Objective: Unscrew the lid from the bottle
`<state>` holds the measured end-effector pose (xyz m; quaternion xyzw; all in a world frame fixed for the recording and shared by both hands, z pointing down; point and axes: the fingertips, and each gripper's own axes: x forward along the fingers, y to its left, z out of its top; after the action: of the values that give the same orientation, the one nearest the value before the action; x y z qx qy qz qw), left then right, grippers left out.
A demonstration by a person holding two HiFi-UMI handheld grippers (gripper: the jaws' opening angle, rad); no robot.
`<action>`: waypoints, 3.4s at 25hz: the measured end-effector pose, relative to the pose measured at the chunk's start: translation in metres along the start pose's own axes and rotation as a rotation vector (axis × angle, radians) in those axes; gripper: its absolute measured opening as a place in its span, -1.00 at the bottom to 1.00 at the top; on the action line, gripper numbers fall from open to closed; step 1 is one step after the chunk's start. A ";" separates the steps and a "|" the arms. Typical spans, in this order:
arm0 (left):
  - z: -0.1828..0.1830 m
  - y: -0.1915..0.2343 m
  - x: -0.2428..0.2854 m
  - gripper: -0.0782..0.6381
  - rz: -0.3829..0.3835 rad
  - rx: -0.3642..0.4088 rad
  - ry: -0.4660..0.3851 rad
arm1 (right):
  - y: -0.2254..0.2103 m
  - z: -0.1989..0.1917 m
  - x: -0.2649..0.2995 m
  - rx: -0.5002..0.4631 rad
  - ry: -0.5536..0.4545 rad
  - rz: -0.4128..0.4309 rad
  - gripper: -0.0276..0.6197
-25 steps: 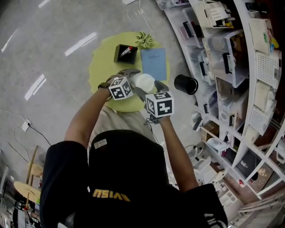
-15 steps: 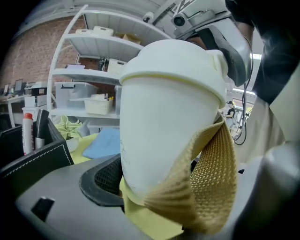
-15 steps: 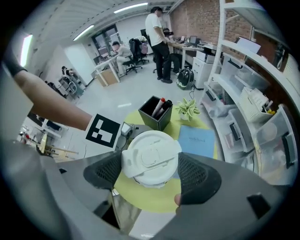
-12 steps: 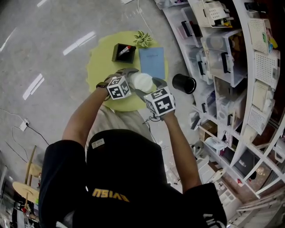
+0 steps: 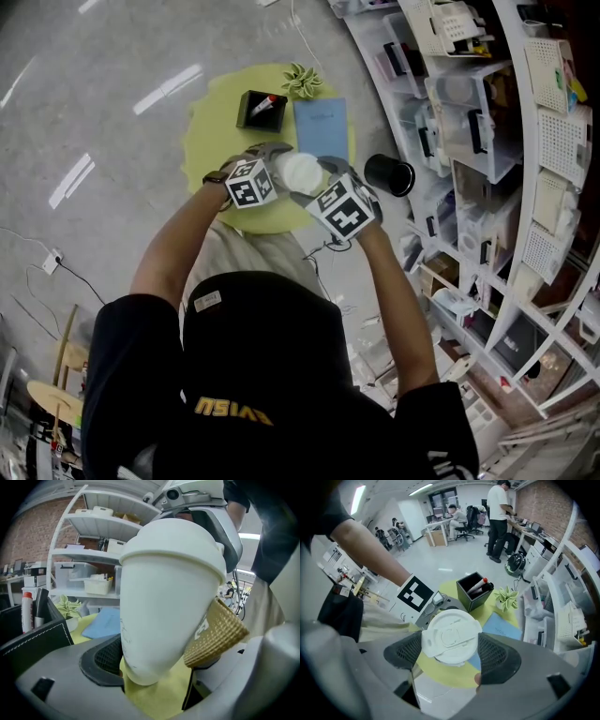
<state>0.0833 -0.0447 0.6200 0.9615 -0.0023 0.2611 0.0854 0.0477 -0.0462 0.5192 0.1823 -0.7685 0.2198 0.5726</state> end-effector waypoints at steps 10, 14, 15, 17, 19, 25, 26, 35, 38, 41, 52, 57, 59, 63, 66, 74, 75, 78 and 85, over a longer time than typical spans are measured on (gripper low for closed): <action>-0.002 0.000 0.000 0.34 -0.003 0.004 0.007 | 0.004 0.000 0.003 -0.307 0.068 0.039 0.23; -0.002 0.001 0.002 0.34 -0.004 0.004 0.008 | 0.005 -0.002 0.004 -0.412 0.098 0.058 0.23; -0.002 0.001 0.002 0.34 -0.003 0.004 0.008 | 0.005 -0.002 0.004 -0.423 0.102 0.059 0.23; -0.003 0.001 0.001 0.34 0.000 0.002 0.007 | 0.005 -0.002 0.003 -0.427 0.084 0.064 0.23; -0.003 0.000 0.001 0.34 0.004 -0.003 0.006 | 0.005 -0.002 0.001 -0.388 0.040 0.059 0.24; -0.003 0.001 0.002 0.34 0.006 -0.005 0.004 | -0.006 0.002 -0.014 0.077 -0.167 -0.039 0.27; -0.004 0.001 0.002 0.34 0.007 -0.005 0.003 | -0.008 0.003 -0.015 0.170 -0.195 -0.062 0.27; -0.004 0.001 0.001 0.34 0.007 -0.011 0.007 | -0.020 0.003 0.000 0.543 -0.172 -0.251 0.24; -0.005 0.001 0.002 0.34 0.007 -0.009 0.009 | -0.020 0.004 0.005 0.513 -0.126 -0.210 0.24; -0.005 0.000 0.003 0.34 0.007 -0.010 0.009 | -0.018 0.005 0.005 0.423 -0.090 -0.171 0.23; -0.006 0.001 0.002 0.34 0.001 -0.007 0.013 | -0.009 0.010 0.007 0.111 -0.033 -0.075 0.23; -0.009 0.000 0.002 0.34 0.000 -0.007 0.017 | -0.006 0.009 0.015 -0.030 0.021 -0.063 0.28; -0.008 -0.001 0.003 0.34 -0.006 -0.010 0.021 | -0.004 0.006 0.019 -0.082 0.058 -0.056 0.33; -0.010 0.002 0.003 0.34 -0.006 -0.012 0.024 | -0.005 0.009 0.020 -0.107 0.048 -0.034 0.33; -0.011 0.002 0.005 0.34 -0.006 -0.015 0.026 | -0.004 0.007 0.019 -0.145 0.027 -0.029 0.33; -0.015 0.002 0.006 0.33 -0.007 -0.011 0.044 | 0.000 0.005 0.020 -0.318 0.042 0.021 0.33; -0.015 0.002 0.007 0.33 -0.006 -0.012 0.046 | 0.001 0.005 0.020 -0.332 0.042 0.024 0.33; -0.015 0.003 0.009 0.33 0.001 -0.015 0.044 | 0.001 0.003 0.020 -0.390 0.057 0.037 0.33; -0.014 0.004 0.009 0.31 0.029 -0.014 0.037 | 0.003 0.001 0.019 -0.484 0.080 0.078 0.33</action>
<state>0.0835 -0.0455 0.6372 0.9558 -0.0167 0.2798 0.0883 0.0398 -0.0445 0.5372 0.0010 -0.7819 0.0582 0.6207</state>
